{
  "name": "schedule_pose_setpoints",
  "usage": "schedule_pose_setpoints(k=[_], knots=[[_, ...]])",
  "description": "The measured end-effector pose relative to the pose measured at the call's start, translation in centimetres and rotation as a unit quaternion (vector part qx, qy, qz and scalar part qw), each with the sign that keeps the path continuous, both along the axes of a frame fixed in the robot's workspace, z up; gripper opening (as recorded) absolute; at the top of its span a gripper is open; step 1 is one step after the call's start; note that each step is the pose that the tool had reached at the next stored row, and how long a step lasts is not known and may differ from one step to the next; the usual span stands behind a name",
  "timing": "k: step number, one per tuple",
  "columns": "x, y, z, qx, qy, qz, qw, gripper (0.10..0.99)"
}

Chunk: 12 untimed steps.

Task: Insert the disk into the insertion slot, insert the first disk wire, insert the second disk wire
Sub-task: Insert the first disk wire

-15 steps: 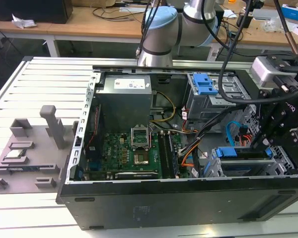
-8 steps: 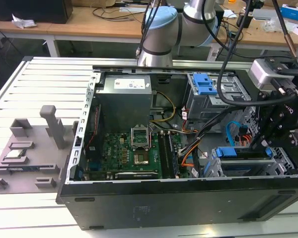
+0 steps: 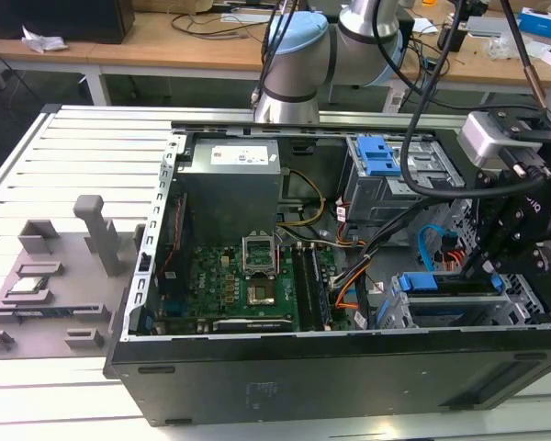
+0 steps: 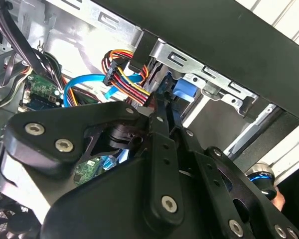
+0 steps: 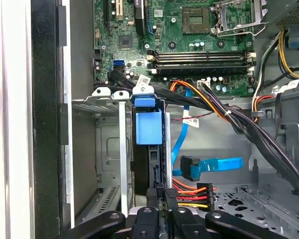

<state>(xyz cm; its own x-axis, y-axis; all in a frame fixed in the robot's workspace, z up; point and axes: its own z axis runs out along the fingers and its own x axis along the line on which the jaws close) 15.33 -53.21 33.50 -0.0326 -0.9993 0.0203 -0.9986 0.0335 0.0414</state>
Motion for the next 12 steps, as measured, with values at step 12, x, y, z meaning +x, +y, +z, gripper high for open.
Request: schedule_pose_setpoints(k=[12], knots=[[0.00, 0.56, 2.25, 0.0002, 0.0000, 0.000, 1.0000, 0.227]])
